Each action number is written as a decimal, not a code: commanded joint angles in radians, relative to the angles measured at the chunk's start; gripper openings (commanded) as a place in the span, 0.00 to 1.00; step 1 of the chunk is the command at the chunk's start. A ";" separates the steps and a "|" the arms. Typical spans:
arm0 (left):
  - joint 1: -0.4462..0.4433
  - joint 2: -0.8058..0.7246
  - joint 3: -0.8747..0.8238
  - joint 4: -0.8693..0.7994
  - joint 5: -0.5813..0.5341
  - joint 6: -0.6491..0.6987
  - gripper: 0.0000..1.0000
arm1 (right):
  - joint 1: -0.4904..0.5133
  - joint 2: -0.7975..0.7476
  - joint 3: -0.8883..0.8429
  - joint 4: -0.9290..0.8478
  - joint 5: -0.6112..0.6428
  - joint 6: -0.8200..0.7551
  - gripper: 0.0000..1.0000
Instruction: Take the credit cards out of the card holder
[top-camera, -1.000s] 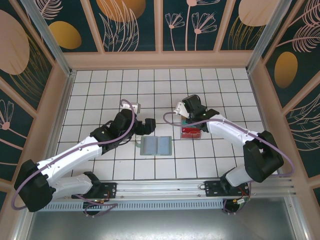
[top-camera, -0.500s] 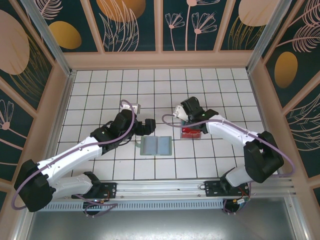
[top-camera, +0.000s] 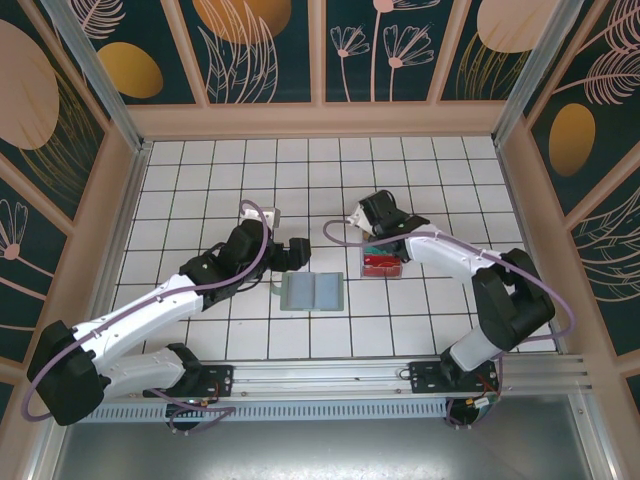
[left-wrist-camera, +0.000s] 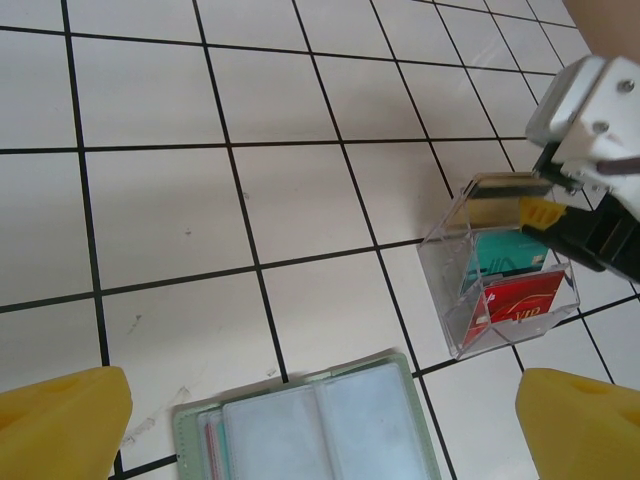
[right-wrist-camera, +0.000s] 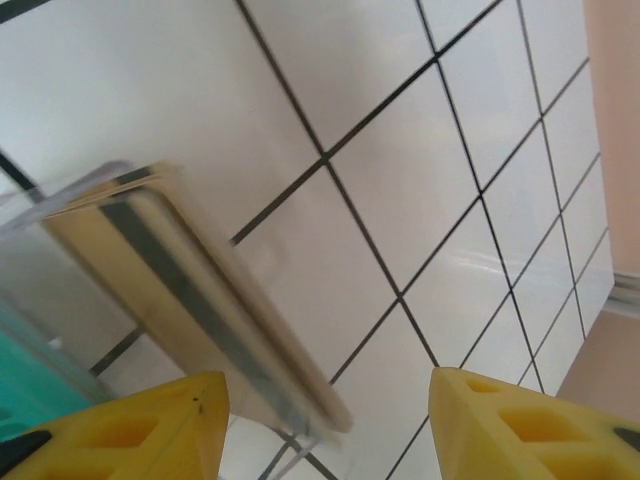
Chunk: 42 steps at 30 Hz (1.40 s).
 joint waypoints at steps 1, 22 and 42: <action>0.002 -0.014 -0.010 0.001 -0.003 -0.006 0.99 | -0.002 -0.008 0.044 0.002 0.004 0.046 0.57; 0.003 0.156 0.052 -0.063 0.029 -0.083 0.98 | 0.157 -0.250 -0.014 -0.077 -0.273 1.097 0.49; 0.002 0.277 -0.022 -0.079 0.162 -0.183 0.70 | 0.332 -0.135 -0.353 0.227 -0.435 1.575 0.38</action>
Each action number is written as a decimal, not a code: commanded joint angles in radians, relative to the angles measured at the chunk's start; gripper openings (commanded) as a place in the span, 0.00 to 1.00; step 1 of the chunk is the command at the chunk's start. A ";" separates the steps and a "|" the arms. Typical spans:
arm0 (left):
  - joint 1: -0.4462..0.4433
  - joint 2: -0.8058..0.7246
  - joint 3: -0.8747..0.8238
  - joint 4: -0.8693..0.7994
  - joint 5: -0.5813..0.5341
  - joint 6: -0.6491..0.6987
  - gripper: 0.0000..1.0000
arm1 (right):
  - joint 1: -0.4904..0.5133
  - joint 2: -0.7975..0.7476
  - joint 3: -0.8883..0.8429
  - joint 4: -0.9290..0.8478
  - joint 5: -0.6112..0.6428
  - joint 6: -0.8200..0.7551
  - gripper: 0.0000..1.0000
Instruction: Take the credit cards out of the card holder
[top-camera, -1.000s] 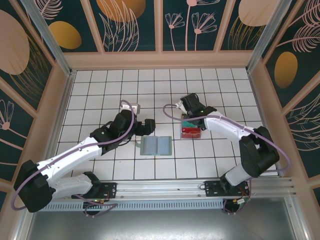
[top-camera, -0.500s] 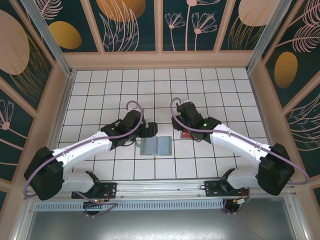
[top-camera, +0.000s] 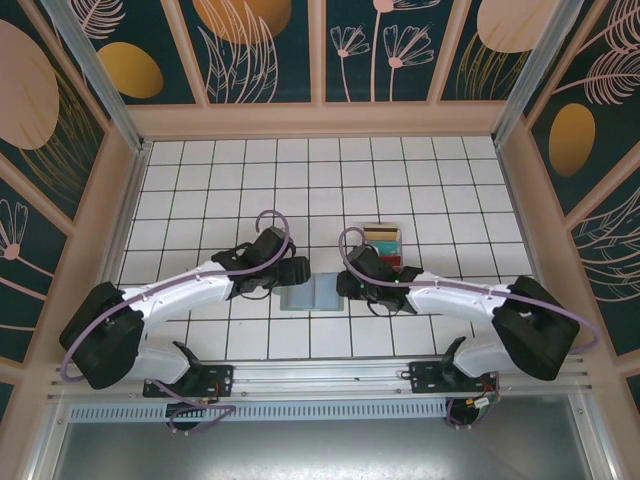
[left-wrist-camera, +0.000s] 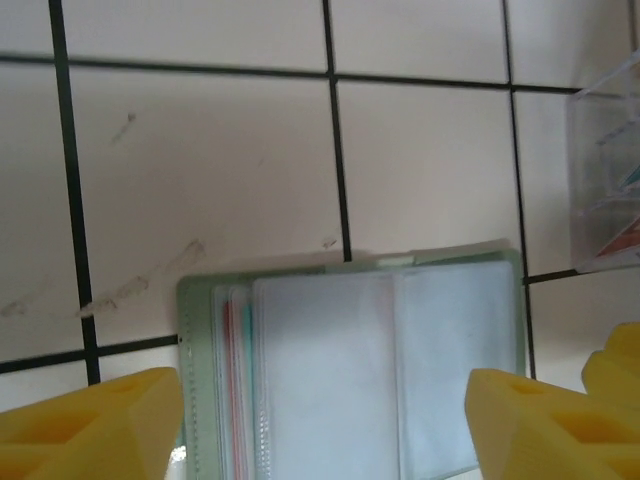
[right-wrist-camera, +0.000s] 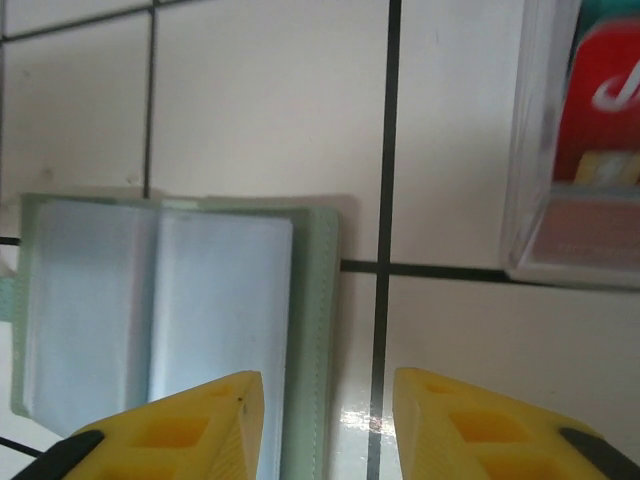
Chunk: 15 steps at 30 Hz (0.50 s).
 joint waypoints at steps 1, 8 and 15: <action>0.004 0.022 -0.018 0.012 0.051 -0.003 0.68 | 0.006 0.062 -0.003 0.062 -0.060 0.058 0.38; 0.002 0.040 -0.043 0.050 0.099 0.012 0.58 | 0.007 0.142 0.025 0.079 -0.087 0.062 0.32; 0.003 0.070 -0.061 0.073 0.145 0.023 0.58 | 0.009 0.182 0.047 0.062 -0.089 0.063 0.24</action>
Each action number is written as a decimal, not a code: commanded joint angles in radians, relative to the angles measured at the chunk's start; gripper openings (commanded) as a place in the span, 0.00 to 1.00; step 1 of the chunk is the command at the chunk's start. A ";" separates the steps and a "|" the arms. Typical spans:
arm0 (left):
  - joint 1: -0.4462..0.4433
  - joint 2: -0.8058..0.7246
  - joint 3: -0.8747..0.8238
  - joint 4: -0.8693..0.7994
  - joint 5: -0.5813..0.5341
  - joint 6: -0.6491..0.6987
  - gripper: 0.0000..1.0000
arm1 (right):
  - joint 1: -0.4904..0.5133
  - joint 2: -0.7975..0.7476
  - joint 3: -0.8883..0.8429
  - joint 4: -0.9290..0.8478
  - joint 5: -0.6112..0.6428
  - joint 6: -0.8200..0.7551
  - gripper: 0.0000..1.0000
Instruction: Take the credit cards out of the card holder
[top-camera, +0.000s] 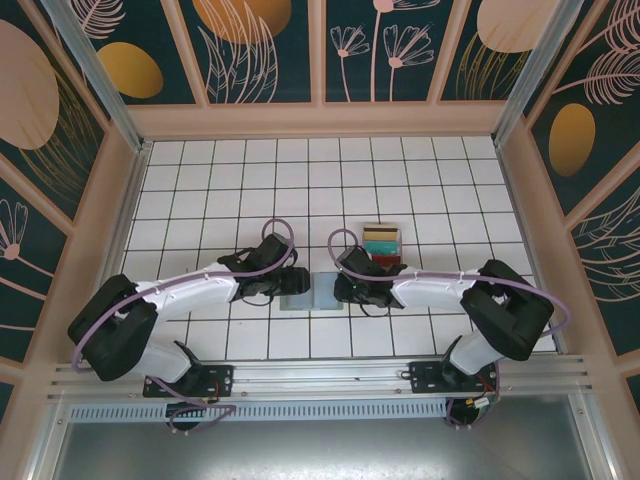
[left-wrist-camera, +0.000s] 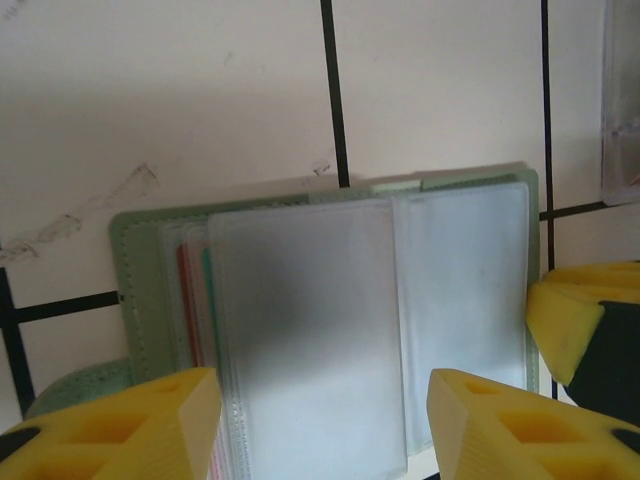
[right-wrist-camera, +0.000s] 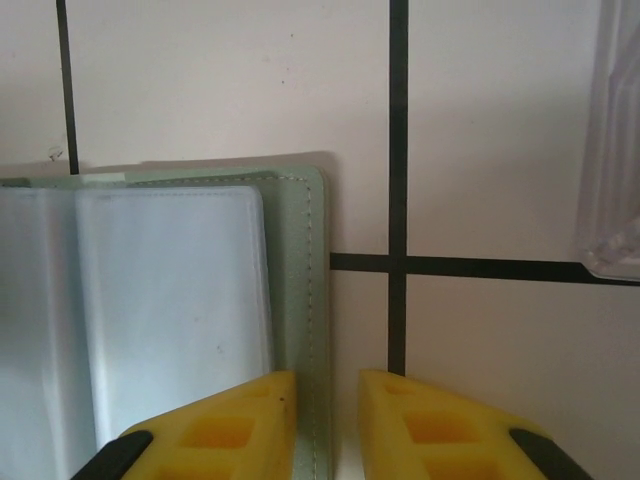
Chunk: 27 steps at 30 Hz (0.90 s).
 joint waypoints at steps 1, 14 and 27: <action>0.002 0.023 -0.015 0.013 0.025 0.016 0.58 | 0.010 0.035 0.011 0.021 -0.034 0.016 0.24; 0.003 0.105 -0.017 0.029 0.070 0.021 0.57 | 0.011 0.036 0.016 0.014 -0.035 0.020 0.24; 0.004 0.091 0.001 0.107 0.185 0.042 0.59 | 0.011 0.047 0.027 0.004 -0.034 0.017 0.24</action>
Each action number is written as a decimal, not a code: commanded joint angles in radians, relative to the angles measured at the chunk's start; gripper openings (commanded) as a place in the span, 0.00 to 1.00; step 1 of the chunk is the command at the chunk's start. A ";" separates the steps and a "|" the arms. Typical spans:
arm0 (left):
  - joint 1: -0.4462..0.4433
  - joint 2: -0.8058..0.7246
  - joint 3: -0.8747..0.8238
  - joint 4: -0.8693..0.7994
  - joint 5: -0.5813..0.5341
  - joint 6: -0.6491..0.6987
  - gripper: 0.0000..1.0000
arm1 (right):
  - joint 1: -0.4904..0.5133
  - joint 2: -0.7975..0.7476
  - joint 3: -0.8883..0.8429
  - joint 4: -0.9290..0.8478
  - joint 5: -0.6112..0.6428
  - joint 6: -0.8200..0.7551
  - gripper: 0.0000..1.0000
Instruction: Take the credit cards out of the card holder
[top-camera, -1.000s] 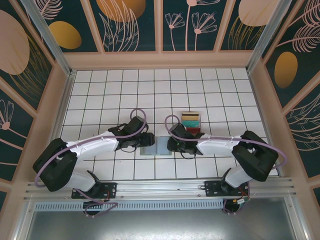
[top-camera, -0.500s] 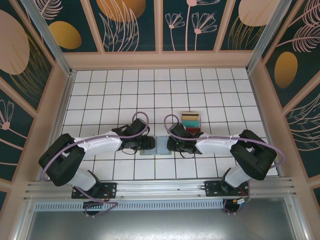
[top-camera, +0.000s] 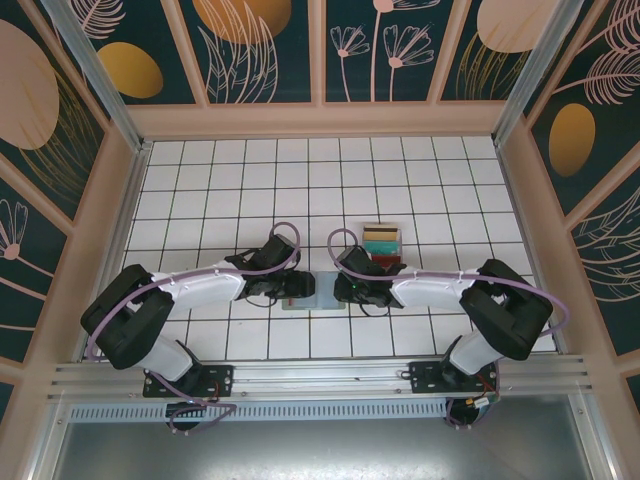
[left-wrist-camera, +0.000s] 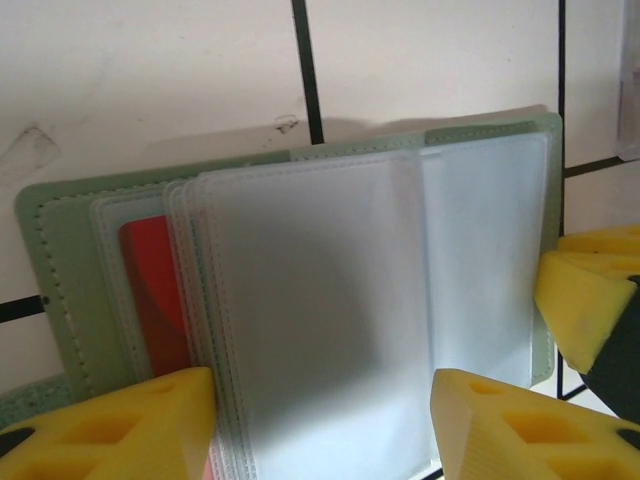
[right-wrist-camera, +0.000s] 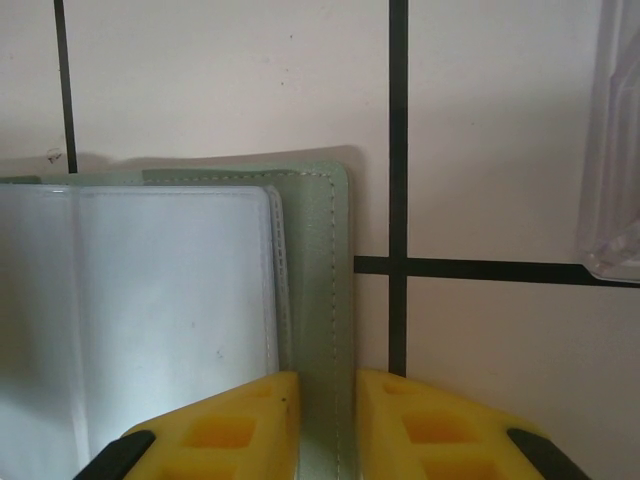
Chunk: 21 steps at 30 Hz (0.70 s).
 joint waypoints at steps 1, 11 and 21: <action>-0.002 0.017 0.008 0.042 0.084 0.018 0.59 | 0.011 0.045 0.023 0.009 -0.033 0.013 0.24; -0.002 -0.001 0.013 0.071 0.122 0.025 0.60 | 0.011 0.057 0.035 0.003 -0.035 0.005 0.24; -0.003 -0.021 0.003 0.115 0.164 0.025 0.65 | 0.012 0.060 0.034 0.004 -0.033 0.011 0.24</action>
